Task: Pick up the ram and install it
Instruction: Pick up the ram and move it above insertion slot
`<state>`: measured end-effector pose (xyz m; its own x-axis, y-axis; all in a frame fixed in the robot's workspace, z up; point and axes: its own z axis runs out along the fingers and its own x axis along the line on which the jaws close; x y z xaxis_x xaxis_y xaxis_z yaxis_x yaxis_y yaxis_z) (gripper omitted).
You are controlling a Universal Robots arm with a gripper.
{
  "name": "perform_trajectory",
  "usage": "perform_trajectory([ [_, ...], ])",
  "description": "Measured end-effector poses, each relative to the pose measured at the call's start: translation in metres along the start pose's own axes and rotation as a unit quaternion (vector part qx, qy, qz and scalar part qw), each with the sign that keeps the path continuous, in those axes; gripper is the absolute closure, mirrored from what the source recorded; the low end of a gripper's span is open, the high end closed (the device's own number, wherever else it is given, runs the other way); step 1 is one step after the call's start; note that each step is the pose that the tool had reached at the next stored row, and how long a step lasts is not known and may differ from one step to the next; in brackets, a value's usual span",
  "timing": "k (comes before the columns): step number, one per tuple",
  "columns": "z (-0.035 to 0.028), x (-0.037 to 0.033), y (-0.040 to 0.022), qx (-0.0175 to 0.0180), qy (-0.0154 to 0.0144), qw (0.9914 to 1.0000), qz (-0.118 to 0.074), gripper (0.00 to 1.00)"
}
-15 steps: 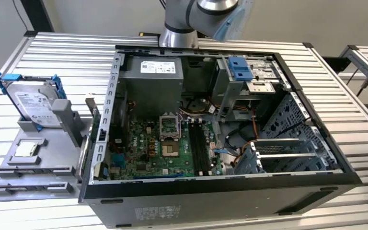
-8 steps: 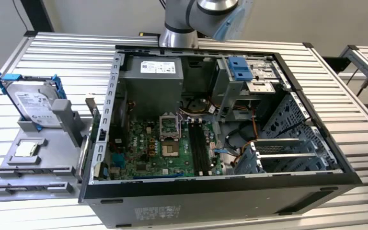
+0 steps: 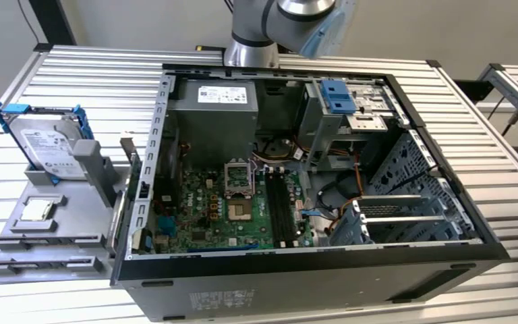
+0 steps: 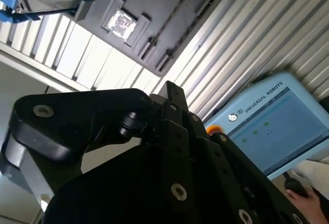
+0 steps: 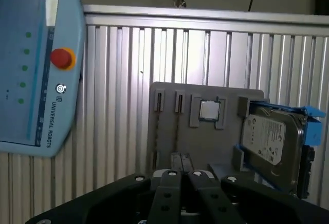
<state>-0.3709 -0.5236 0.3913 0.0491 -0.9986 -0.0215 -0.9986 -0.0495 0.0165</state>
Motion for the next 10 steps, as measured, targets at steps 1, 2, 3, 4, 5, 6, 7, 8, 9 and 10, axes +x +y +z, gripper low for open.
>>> perform_trajectory([
  [1, 0.0001, 0.0000, 0.0000, -0.0002, 0.0002, 0.99996, -0.009, 1.00],
  [2, 0.0002, 0.0000, 0.0000, -0.0004, 0.0003, 0.99984, -0.018, 1.00],
  [3, 0.0002, 0.0000, 0.0000, -0.0003, 0.0003, 0.99981, -0.019, 1.00],
  [4, 0.0002, 0.0000, 0.0000, -0.0004, 0.0003, 0.99981, -0.020, 1.00],
  [5, 0.0002, 0.0000, 0.0000, -0.0004, 0.0003, 0.99981, -0.020, 1.00],
  [6, 0.0002, 0.0000, 0.0000, -0.0004, 0.0003, 0.99981, -0.020, 1.00],
  [7, 0.0002, 0.0000, 0.0000, -0.0004, 0.0003, 0.99981, -0.020, 1.00],
  [8, 0.0001, 0.0000, 0.0000, -0.0004, 0.0003, 0.99980, -0.020, 1.00],
  [9, 0.0001, 0.0000, 0.0000, -0.0004, 0.0004, 0.99980, -0.020, 1.00],
  [10, 0.0001, 0.0000, 0.0000, -0.0004, 0.0004, 0.99980, -0.020, 1.00],
])
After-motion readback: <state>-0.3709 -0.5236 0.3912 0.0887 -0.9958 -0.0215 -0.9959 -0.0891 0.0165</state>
